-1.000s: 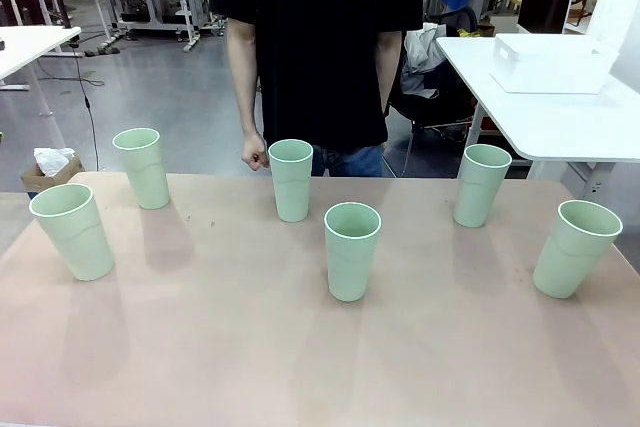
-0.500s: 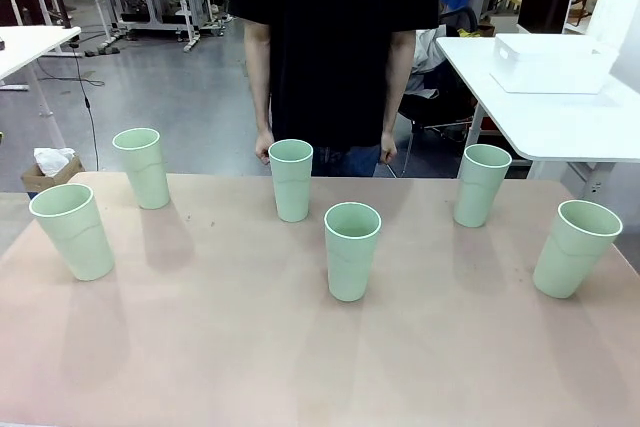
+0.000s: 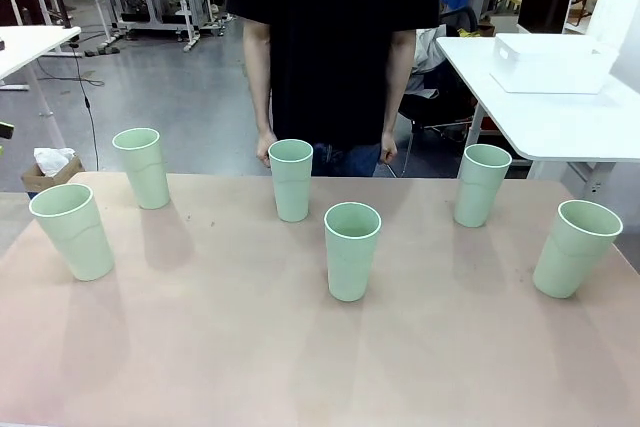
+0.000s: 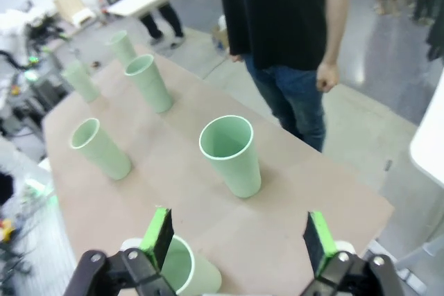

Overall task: Stack the cups and store them in the basket.
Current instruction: Pick up two Reusable plastic cups , one in each hand.

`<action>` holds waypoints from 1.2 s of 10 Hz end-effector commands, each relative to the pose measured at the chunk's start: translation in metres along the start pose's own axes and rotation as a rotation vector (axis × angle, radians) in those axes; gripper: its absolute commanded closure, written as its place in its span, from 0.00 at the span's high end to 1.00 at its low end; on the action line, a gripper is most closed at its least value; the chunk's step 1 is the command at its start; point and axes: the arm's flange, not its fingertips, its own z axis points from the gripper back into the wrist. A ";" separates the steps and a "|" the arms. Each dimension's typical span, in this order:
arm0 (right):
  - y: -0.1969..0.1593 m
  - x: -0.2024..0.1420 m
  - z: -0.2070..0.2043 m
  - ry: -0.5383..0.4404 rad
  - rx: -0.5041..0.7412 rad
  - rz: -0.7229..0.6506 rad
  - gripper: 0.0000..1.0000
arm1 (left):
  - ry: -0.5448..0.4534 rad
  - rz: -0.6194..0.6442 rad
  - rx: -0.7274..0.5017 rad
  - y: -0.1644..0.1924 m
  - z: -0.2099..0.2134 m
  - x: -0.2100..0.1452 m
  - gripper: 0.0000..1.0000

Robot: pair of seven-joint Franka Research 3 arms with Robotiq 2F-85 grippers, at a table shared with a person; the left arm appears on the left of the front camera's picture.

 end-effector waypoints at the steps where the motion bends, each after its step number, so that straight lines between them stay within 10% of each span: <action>1: -0.066 0.030 0.021 0.051 0.111 -0.002 1.00 | -0.016 -0.042 -0.061 0.051 0.014 0.005 1.00; 6: -0.147 -0.018 -0.016 0.144 0.334 0.237 1.00 | -0.159 -0.127 -0.180 0.113 0.019 -0.057 1.00; 12: -0.112 -0.106 -0.085 -0.057 0.415 0.345 1.00 | -0.232 -0.147 -0.304 0.110 0.002 -0.122 1.00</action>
